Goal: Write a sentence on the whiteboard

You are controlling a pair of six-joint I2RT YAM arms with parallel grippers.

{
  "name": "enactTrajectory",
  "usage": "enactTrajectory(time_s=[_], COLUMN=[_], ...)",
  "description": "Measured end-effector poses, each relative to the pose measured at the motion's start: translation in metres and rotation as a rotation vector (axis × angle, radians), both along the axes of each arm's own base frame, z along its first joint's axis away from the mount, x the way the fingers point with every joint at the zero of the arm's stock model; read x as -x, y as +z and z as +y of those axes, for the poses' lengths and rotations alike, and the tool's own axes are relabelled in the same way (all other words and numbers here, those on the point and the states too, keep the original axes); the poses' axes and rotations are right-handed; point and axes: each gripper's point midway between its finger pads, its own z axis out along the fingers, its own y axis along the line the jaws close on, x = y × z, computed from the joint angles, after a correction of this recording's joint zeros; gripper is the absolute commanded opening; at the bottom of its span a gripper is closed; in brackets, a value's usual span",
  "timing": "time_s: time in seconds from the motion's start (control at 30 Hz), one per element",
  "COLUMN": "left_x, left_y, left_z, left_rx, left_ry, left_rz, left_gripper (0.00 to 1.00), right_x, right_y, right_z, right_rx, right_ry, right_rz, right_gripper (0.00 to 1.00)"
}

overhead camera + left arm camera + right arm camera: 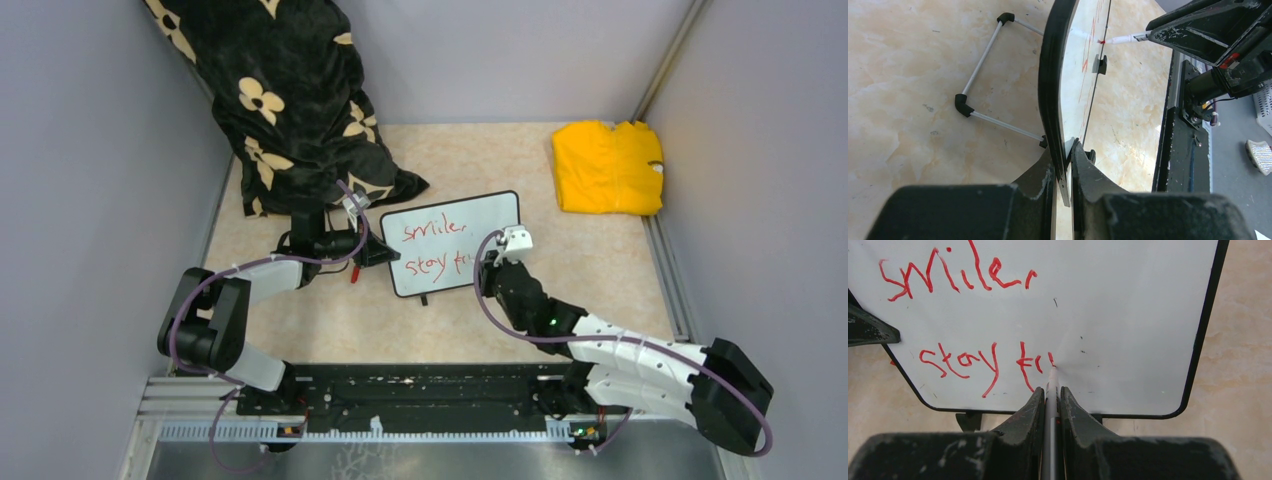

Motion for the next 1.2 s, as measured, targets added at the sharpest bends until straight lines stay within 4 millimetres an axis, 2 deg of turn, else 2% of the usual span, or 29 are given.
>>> enactTrajectory(time_s=[0.2, 0.67, 0.97, 1.2], left_x=[0.0, 0.0, 0.0, 0.0], left_y=[0.0, 0.0, 0.0, 0.0], left_z=[0.0, 0.0, 0.0, 0.0], left_rx=[0.0, 0.0, 0.0, 0.0], left_ry=[0.0, 0.0, 0.0, 0.0], left_rz=[0.0, 0.0, 0.001, 0.001], left_gripper=[0.0, 0.0, 0.0, 0.0], right_x=[0.004, 0.003, -0.004, -0.006], right_y=[-0.008, -0.007, 0.009, 0.01], right_z=[-0.001, -0.001, 0.004, 0.0], right_rx=[0.008, 0.012, -0.001, 0.007], right_ry=[0.008, 0.007, 0.004, -0.016], right_rz=[0.02, 0.016, -0.022, -0.03], right_gripper=[0.0, 0.0, 0.0, 0.0])
